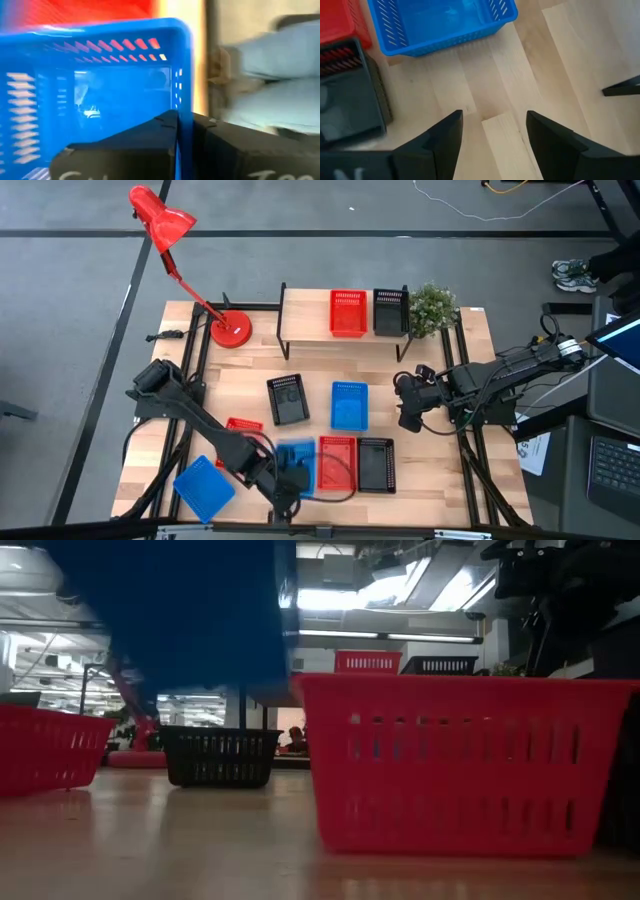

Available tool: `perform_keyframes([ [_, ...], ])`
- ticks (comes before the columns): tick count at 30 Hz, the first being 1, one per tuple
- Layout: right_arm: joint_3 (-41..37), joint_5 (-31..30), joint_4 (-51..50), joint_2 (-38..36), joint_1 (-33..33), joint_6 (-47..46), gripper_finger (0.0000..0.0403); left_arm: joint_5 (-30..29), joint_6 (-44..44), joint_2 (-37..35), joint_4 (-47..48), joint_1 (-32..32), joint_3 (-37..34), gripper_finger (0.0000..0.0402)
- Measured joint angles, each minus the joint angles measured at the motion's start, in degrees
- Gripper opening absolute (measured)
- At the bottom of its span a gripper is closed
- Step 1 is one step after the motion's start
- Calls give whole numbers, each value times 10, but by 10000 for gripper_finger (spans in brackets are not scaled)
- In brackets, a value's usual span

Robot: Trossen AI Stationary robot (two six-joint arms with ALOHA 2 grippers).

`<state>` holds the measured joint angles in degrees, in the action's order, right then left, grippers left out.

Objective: Stack baskets on shelf by color
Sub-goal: Put the center blue bin on the shelf

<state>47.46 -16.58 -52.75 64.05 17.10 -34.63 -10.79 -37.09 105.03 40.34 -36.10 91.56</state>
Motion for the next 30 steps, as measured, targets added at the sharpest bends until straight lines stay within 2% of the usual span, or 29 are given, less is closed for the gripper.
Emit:
perform_keyframes([
  [5, 0, -3, 9, 0, 0, 4, 217, -167, 169, -7, 202, 36, 135, 0],
  [9, 0, -3, 9, 0, 0, 4, 217, -186, 264, -28, 314, 110, 195, 0],
  [13, 0, -3, 9, 0, 0, 5, 217, -180, 356, -66, 370, 219, 197, 0],
  [15, 0, -4, 9, 0, 0, 6, 217, -149, 414, -87, 381, 286, 196, 0],
  [20, 0, -21, 11, 0, 0, 6, 217, -16, 557, -114, 331, 466, 196, 0],
  [24, 0, -31, 19, 0, 0, 4, 217, 50, 616, -106, 304, 592, 196, 0],
  [27, 0, -41, 27, 0, 0, 4, 217, 114, 627, -77, 291, 653, 196, 0],
  [30, 0, -41, 33, 0, 0, 4, 217, 154, 623, -44, 293, 676, 195, 0],
])
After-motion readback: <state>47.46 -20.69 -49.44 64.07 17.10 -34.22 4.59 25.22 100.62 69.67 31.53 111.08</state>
